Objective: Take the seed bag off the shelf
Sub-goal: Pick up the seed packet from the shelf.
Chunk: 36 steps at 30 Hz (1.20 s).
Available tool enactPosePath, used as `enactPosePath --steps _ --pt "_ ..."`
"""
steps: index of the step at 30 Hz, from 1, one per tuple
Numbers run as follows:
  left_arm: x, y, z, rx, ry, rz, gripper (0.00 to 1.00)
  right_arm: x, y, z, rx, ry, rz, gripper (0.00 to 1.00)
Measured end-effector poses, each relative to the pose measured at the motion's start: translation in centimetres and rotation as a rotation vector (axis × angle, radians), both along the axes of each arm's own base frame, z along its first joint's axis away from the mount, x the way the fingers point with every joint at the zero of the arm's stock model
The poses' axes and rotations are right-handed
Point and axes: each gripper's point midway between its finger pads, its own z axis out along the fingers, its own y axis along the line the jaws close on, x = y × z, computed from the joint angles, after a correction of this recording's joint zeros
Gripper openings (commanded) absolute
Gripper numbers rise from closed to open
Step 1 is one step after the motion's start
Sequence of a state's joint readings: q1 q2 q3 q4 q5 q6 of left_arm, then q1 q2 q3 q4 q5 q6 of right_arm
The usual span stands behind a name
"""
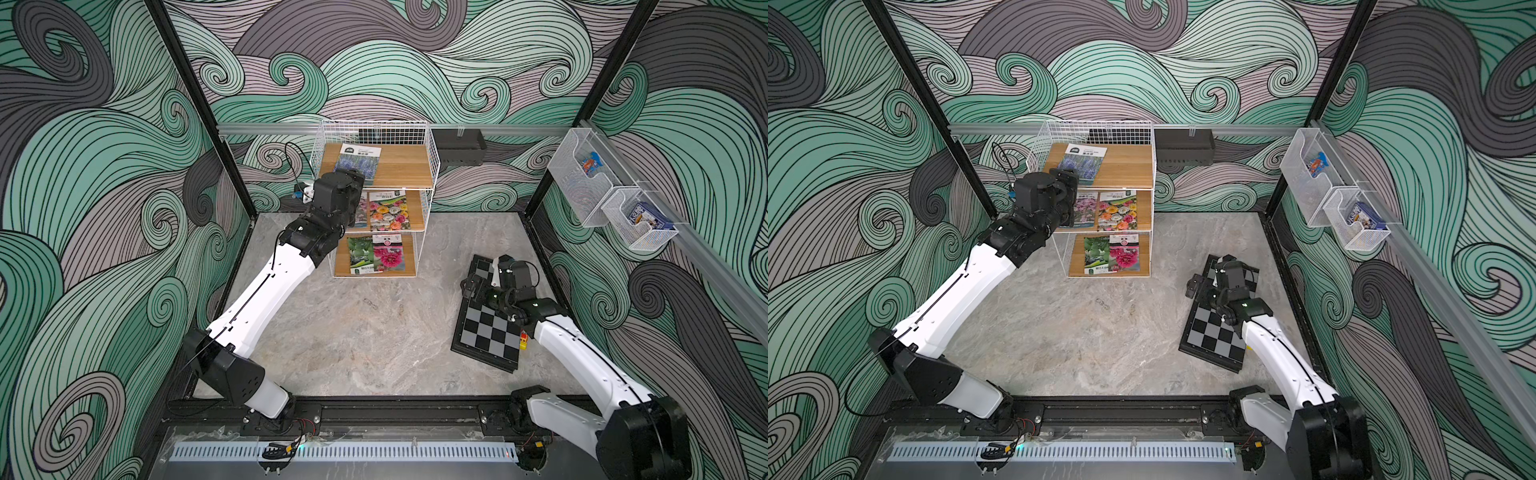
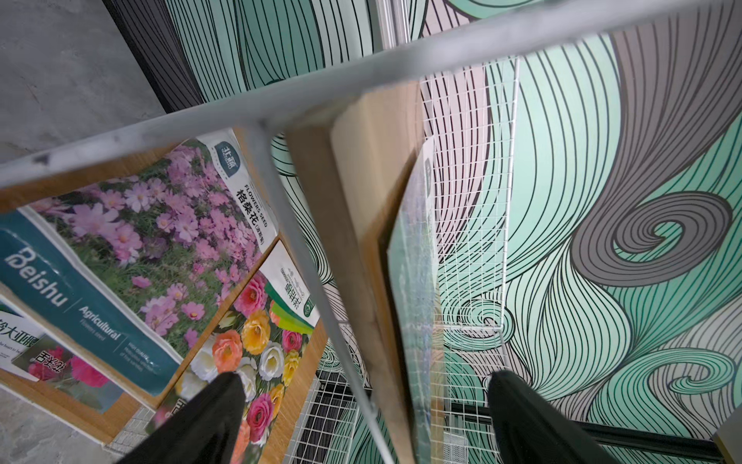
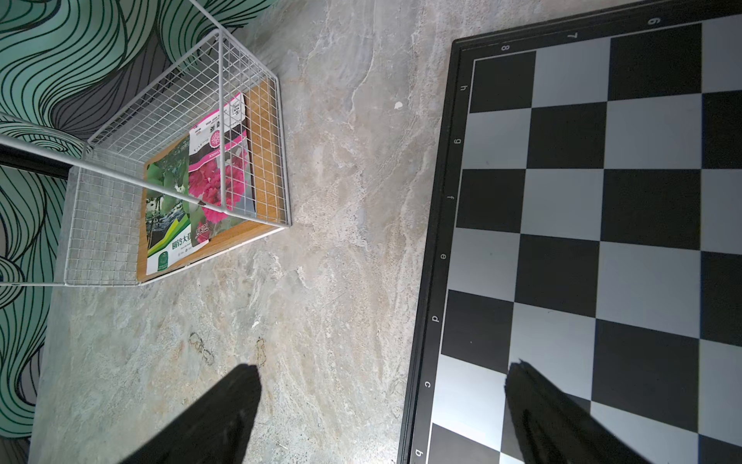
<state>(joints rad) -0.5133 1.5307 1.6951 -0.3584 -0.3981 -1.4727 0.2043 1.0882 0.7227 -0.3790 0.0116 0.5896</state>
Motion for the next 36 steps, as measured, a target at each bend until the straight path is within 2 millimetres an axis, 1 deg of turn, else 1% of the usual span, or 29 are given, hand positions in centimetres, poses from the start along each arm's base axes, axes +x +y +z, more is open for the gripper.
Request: enactPosePath --steps 3,6,8,10,12,14,19,23,28,33,36 --pt "0.0 0.0 -0.2 -0.005 0.005 0.002 0.93 0.0 0.1 0.0 0.001 0.001 0.004 0.99" --pt "0.1 0.0 -1.1 -0.007 0.023 0.006 0.85 -0.1 0.2 0.1 0.003 -0.001 0.006 0.99" --pt "0.2 -0.1 -2.0 0.002 0.04 0.007 0.85 -0.1 0.2 0.3 0.005 -0.008 0.008 0.99" --pt "0.5 -0.2 -2.3 0.003 0.043 0.007 0.84 -0.2 0.3 0.6 0.007 -0.017 0.01 0.99" --pt "0.5 -0.3 -2.2 0.003 0.039 0.007 0.8 -0.3 0.3 0.7 0.009 -0.024 0.011 0.99" --pt "0.6 -0.3 -2.1 0.002 0.035 0.006 0.78 -0.5 0.3 0.7 0.01 -0.027 0.012 0.99" --pt "0.5 -0.3 -1.8 0.006 0.023 0.001 0.67 -0.9 0.3 0.4 0.014 -0.021 0.01 0.99" --pt "0.2 -0.2 -1.4 0.016 0.016 -0.004 0.63 -1.1 0.4 0.3 0.02 -0.018 0.01 0.99" --pt "0.1 -0.2 -1.3 0.033 0.016 -0.012 0.63 -1.1 0.6 0.6 0.025 -0.028 0.012 0.99" --pt "0.0 -0.2 -0.7 0.043 0.009 -0.022 0.51 -1.4 0.7 0.3 0.025 -0.023 0.017 0.99" --pt "0.0 -0.2 -0.3 0.046 0.001 -0.031 0.5 -1.6 0.7 0.2 0.025 -0.021 0.02 0.99"
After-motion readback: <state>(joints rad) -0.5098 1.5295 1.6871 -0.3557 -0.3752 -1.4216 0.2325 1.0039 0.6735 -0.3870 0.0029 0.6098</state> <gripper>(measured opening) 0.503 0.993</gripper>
